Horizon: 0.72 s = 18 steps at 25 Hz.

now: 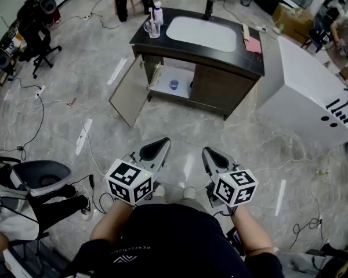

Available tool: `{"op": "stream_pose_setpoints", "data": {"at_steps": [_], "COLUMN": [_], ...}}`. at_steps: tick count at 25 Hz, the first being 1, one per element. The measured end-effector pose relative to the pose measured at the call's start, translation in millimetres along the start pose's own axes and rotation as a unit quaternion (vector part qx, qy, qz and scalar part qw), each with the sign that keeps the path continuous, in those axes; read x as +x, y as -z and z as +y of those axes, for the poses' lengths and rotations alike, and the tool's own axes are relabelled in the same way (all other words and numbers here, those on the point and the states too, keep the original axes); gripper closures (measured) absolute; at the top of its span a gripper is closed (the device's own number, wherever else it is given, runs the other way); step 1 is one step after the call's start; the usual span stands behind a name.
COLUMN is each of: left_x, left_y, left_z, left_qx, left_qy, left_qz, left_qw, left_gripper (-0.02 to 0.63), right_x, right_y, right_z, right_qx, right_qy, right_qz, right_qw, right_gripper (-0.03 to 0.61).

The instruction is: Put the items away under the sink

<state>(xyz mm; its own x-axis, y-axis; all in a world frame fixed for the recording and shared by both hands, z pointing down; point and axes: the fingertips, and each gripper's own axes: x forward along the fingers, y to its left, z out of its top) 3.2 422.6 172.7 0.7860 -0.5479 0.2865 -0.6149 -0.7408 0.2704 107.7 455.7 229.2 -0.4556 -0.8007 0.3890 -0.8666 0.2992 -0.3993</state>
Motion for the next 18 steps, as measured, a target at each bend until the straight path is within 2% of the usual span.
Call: {"op": "stream_pose_setpoints", "data": {"at_steps": [7, 12, 18], "left_x": [3, 9, 26], "left_y": [3, 8, 18], "left_z": [8, 6, -4], "left_qx": [-0.012, -0.019, -0.028], "left_qy": [-0.013, -0.014, -0.007], "left_qz": [0.004, 0.009, 0.018], "left_qw": [0.9998, 0.9997, 0.9994], "left_gripper": [0.614, 0.614, 0.614], "right_x": [10, 11, 10], "right_y": [-1, -7, -11], "right_z": [3, -4, -12], "right_qx": [0.001, 0.029, 0.011], "right_qy": [-0.012, -0.024, -0.037], "right_qz": [0.009, 0.002, 0.011], "right_qw": [1.000, 0.999, 0.999], "right_gripper": [0.545, 0.545, 0.545]}}
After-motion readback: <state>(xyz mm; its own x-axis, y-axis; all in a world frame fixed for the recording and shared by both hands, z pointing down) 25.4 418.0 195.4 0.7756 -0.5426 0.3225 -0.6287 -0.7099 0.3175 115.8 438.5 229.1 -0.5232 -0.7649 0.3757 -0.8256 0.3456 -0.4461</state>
